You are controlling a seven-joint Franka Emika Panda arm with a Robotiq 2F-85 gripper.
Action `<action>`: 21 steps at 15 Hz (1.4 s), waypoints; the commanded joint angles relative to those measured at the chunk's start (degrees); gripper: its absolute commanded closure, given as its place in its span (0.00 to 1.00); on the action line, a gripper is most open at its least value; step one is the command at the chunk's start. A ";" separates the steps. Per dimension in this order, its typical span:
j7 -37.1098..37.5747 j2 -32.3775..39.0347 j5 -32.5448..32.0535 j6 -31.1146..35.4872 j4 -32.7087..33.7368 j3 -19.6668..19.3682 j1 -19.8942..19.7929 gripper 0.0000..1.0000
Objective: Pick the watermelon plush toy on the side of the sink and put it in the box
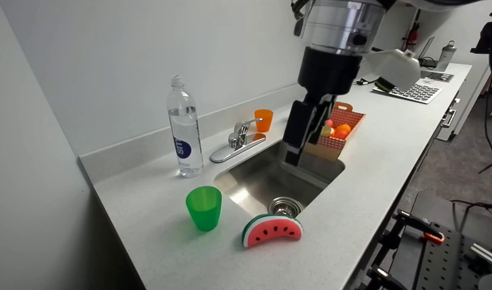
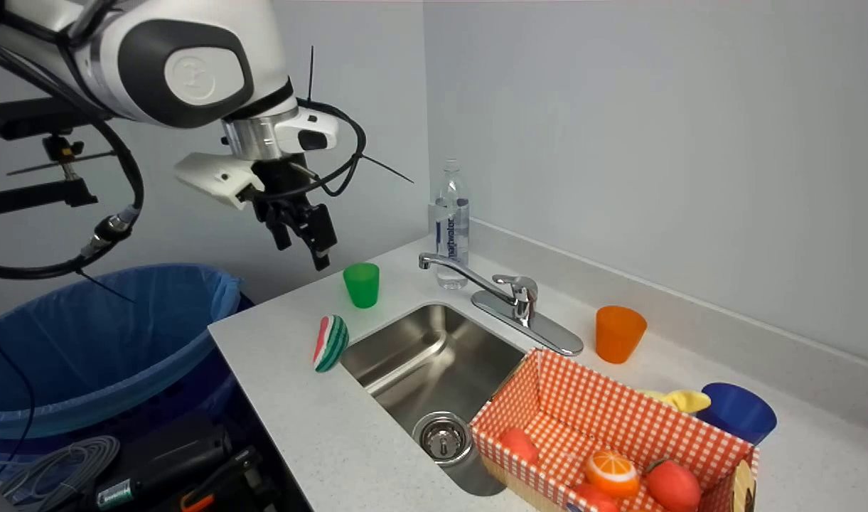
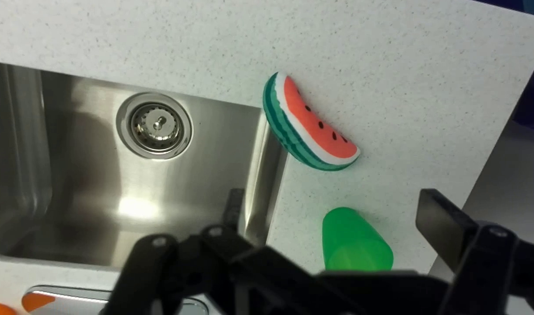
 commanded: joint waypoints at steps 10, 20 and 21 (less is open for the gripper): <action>-1.16 20.33 -9.43 12.13 2.94 2.24 0.22 0.00; -9.09 30.85 -12.11 10.77 10.68 2.57 1.68 0.00; -9.35 31.71 -12.61 10.77 11.28 2.61 1.86 0.00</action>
